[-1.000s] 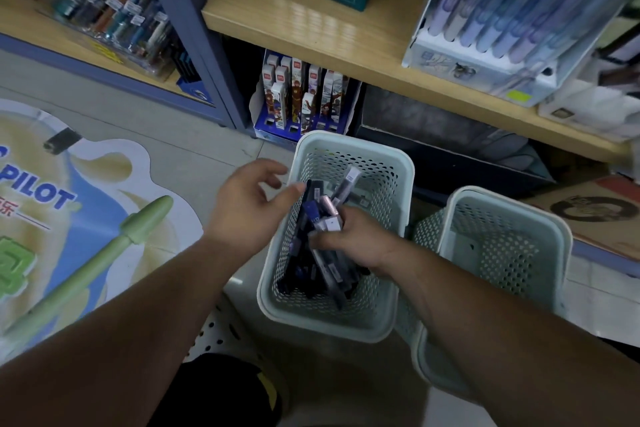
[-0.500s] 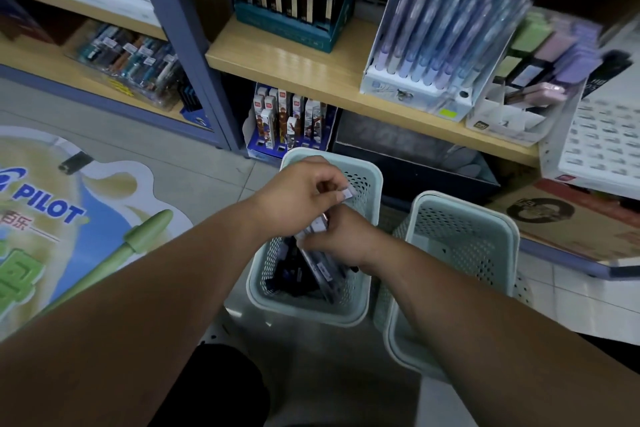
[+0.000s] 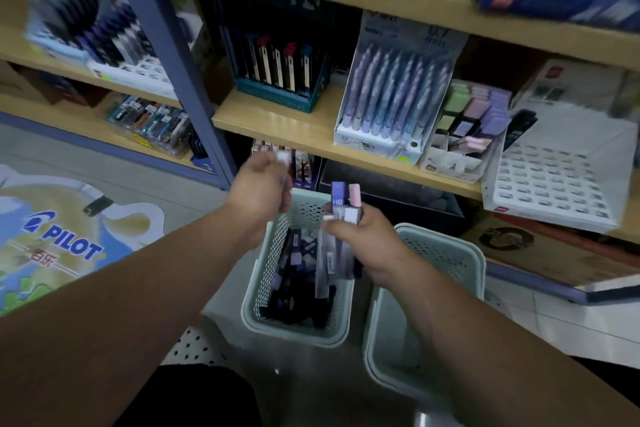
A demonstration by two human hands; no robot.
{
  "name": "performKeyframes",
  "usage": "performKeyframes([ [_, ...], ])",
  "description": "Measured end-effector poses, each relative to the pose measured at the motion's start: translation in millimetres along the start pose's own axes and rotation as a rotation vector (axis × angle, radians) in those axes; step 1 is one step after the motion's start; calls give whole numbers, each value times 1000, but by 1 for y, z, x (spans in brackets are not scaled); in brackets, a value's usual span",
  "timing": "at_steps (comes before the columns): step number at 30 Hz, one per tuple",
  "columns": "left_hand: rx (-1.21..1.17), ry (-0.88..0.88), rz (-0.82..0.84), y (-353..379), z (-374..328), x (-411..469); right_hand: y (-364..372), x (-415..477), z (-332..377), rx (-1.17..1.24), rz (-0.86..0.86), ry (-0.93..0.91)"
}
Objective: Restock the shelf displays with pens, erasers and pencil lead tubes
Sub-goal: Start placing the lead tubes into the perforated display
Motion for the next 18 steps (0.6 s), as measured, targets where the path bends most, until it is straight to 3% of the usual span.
performKeyframes([
  [4,378,-67,335,3,16,-50,-24,-22,33,276,-104,-1],
  [7,363,10,474,13,0,-86,-46,-41,64,391,-148,-14],
  [13,190,122,461,55,-32,-128,-95,-74,103,541,-174,-75],
  [18,222,235,411,109,-38,-152,-146,-97,102,584,-208,-60],
])
Point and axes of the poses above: each hand's wrist, its own x-axis towards the middle knuckle, its own y-axis out of the palm, z = x × y, the point moved 1 cm from there along x, towards the middle knuckle, and after that the axes turned 3 degrees about -z, right-handed, at the moved point
